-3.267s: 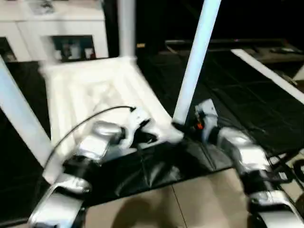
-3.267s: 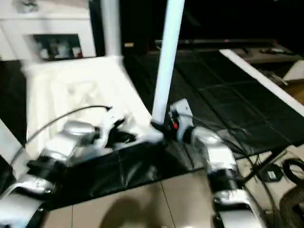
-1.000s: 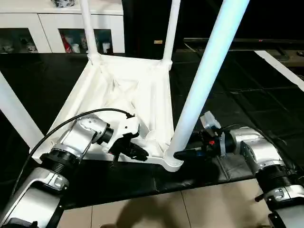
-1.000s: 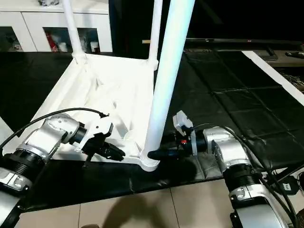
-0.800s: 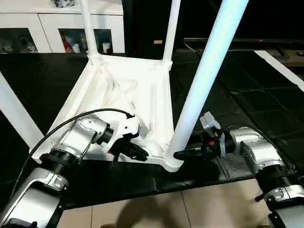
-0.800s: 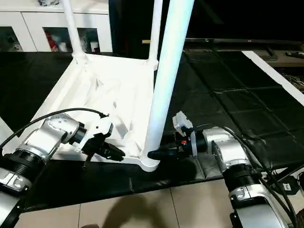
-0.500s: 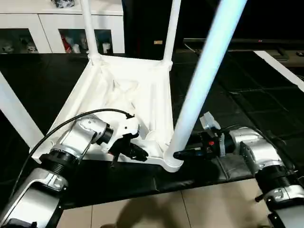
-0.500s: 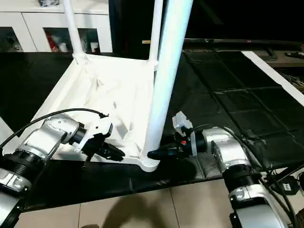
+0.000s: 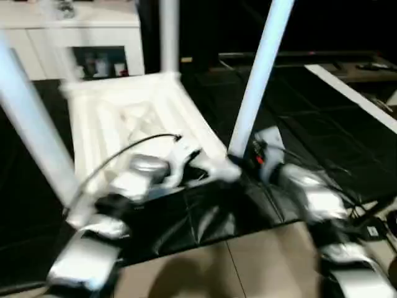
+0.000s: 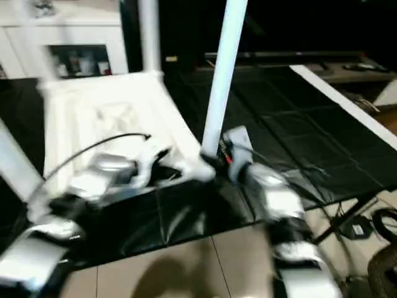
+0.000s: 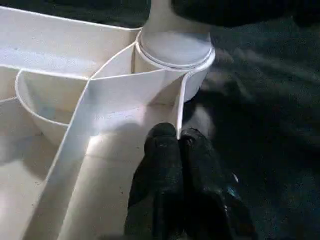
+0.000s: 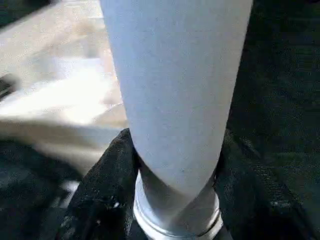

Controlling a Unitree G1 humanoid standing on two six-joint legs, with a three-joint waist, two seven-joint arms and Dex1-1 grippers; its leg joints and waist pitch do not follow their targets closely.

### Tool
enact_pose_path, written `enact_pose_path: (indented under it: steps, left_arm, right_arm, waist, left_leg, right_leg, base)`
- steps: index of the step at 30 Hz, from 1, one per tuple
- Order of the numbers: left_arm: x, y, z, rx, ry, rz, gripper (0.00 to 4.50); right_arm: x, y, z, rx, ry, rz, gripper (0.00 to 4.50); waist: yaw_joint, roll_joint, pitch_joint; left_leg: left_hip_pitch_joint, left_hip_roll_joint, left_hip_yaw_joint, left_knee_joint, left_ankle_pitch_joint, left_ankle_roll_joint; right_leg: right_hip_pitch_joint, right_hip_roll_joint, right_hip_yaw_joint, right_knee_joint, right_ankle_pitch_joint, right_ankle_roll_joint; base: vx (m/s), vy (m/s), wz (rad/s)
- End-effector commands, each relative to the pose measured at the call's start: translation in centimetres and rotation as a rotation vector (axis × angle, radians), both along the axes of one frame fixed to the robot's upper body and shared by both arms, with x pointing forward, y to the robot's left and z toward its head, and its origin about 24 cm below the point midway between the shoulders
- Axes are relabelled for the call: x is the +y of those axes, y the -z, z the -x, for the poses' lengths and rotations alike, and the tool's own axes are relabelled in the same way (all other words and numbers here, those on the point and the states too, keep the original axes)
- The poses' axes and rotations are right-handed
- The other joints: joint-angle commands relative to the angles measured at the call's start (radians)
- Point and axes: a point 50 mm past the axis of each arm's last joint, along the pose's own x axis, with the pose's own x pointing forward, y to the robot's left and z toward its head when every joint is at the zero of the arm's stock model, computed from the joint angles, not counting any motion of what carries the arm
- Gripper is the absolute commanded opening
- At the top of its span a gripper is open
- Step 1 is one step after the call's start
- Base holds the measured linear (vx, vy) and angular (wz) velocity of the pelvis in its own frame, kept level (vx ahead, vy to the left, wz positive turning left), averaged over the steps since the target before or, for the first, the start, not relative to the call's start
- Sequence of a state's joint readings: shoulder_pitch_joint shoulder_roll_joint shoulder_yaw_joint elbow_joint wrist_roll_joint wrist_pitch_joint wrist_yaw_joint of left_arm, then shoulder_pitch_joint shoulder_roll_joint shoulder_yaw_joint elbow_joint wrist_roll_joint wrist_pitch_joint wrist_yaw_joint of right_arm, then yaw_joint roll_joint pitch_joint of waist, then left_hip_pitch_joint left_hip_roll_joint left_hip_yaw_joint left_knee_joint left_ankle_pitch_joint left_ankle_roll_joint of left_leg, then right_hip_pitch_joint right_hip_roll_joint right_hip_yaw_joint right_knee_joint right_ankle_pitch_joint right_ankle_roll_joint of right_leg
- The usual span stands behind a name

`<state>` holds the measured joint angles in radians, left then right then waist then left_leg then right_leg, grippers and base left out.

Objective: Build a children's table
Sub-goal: Rotate leg to tighten

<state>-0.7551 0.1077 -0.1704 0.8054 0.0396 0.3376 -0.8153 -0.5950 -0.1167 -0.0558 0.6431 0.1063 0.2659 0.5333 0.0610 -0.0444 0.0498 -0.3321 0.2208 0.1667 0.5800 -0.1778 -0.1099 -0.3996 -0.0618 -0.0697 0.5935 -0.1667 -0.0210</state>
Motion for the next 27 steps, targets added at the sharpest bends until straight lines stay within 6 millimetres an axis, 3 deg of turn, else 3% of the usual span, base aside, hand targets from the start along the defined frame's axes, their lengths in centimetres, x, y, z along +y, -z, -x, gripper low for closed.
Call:
enact_pose_path:
  steps: [1,2,5,7,11,22,25,27]
  left_arm:
    - [-4.3,-1.3,0.0,-0.036,0.017,0.094,0.00]
    - [-4.4,-1.3,0.0,-0.040,0.014,0.091,0.00]
    - [-4.1,-1.4,0.0,-0.054,0.029,0.070,0.00]
    - [-3.9,-1.4,0.0,-0.058,0.039,0.060,0.00]
    - [-3.1,-1.4,0.0,-0.064,0.078,0.043,0.00]
    - [0.6,-1.8,0.5,-0.092,0.251,0.007,0.00]
    - [2.1,-1.7,1.2,-0.079,0.361,-0.018,0.00]
    - [2.7,-1.8,1.6,-0.064,0.431,-0.023,0.00]
  right_arm:
    - [5.5,2.1,1.3,0.135,-0.115,-0.038,1.93]
    - [5.7,2.0,1.3,0.133,-0.114,-0.038,1.93]
    - [6.4,1.6,1.4,0.099,-0.144,-0.031,1.93]
    - [6.5,1.4,1.5,0.088,-0.156,-0.050,2.47]
    - [6.3,1.2,1.7,0.060,-0.201,-0.035,2.96]
    - [2.0,0.2,2.5,-0.040,-0.371,-0.040,3.92]
    - [0.0,-0.3,2.9,-0.048,-0.461,-0.025,4.28]
    - [-1.0,-0.8,3.1,-0.066,-0.515,-0.014,4.37]
  waist:
    - [0.000,0.004,-0.056]
    - [-0.002,0.002,-0.057]
    - [-0.001,-0.001,-0.058]
    - [0.002,-0.003,-0.059]
    - [0.005,-0.002,-0.061]
    - [0.008,0.004,-0.062]
    - [0.012,0.001,-0.062]
    - [0.013,0.006,-0.062]
  left_leg:
    - [0.003,-0.008,-0.001,-0.065,-0.321,0.019]
    - [-0.004,-0.007,-0.002,-0.069,-0.308,0.025]
    - [-0.007,-0.004,0.003,-0.071,-0.281,0.039]
    - [-0.007,-0.005,0.005,-0.070,-0.261,0.044]
    - [-0.011,-0.002,0.005,-0.071,-0.220,0.049]
    - [-0.011,0.004,0.009,-0.071,-0.193,0.065]
    - [-0.010,0.007,0.009,-0.072,-0.188,0.062]
    - [-0.008,0.008,0.011,-0.071,-0.189,0.060]
  right_leg:
    - [0.031,-0.063,0.023,-0.109,-0.551,-0.079]
    - [0.037,-0.063,0.025,-0.105,-0.513,-0.089]
    - [0.039,-0.062,0.033,-0.095,-0.424,-0.115]
    - [0.042,-0.065,0.036,-0.093,-0.406,-0.123]
    - [0.046,-0.066,0.040,-0.085,-0.362,-0.134]
    - [0.055,-0.066,0.044,-0.074,-0.255,-0.182]
    - [0.054,-0.066,0.043,-0.071,-0.238,-0.198]
    - [0.051,-0.065,0.044,-0.070,-0.233,-0.204]
  base:
    - [0.000,0.000,0.00]
    - [0.000,0.000,0.00]
    - [0.000,0.000,0.00]
    - [0.000,0.000,0.00]
    - [0.000,0.000,0.00]
    - [0.000,0.000,0.00]
    - [0.000,0.000,0.00]
    - [0.000,0.000,0.00]
